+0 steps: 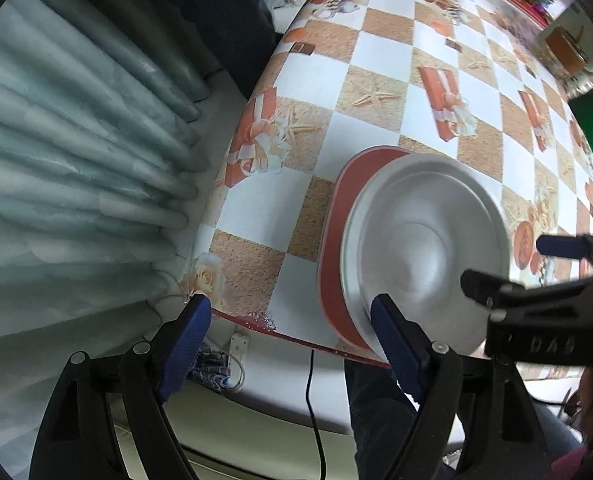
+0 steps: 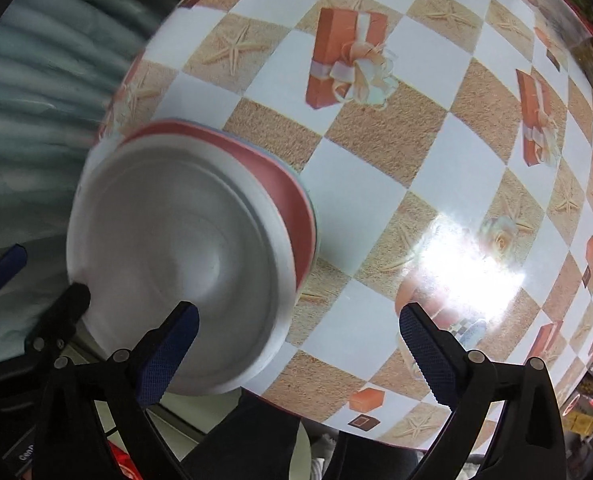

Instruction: Organize plates and bowls

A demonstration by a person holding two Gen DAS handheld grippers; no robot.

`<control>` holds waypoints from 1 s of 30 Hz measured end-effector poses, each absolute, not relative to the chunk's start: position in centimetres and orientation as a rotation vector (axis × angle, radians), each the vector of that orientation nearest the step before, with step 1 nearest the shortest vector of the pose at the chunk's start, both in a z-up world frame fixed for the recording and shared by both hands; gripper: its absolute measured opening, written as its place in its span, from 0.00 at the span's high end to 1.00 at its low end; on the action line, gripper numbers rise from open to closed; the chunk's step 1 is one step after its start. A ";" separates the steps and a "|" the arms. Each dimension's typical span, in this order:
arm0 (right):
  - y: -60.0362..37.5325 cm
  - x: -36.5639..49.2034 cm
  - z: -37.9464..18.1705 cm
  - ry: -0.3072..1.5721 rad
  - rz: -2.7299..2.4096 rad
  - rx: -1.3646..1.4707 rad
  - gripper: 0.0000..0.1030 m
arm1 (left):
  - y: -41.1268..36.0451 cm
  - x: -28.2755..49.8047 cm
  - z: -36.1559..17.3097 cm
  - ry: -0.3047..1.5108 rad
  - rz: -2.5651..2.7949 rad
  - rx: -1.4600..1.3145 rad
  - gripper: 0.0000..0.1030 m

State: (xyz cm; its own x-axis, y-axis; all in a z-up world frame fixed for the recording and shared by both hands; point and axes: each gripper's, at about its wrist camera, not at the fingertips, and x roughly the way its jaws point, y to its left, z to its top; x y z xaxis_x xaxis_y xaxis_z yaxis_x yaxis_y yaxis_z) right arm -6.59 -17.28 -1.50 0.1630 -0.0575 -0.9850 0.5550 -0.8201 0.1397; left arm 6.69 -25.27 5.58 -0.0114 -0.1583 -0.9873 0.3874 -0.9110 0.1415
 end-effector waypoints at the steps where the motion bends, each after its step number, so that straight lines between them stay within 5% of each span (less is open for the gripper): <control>1: -16.9 -6.8 -1.1 0.477 -1.711 1.964 0.02 | -25.1 6.7 5.8 0.231 -1.996 1.894 0.18; 30: -12.6 -7.7 4.1 0.517 -1.725 1.945 0.02 | -21.2 6.2 8.5 0.198 -2.063 1.906 0.18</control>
State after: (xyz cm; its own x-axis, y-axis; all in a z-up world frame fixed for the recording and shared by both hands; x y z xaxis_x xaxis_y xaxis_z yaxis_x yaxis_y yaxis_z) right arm -7.74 -12.62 4.11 0.1315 -0.0374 -0.9906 0.5760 -0.8104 0.1071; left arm 6.18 -21.20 8.45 -0.0549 -0.1421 -0.9883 0.3274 -0.9377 0.1166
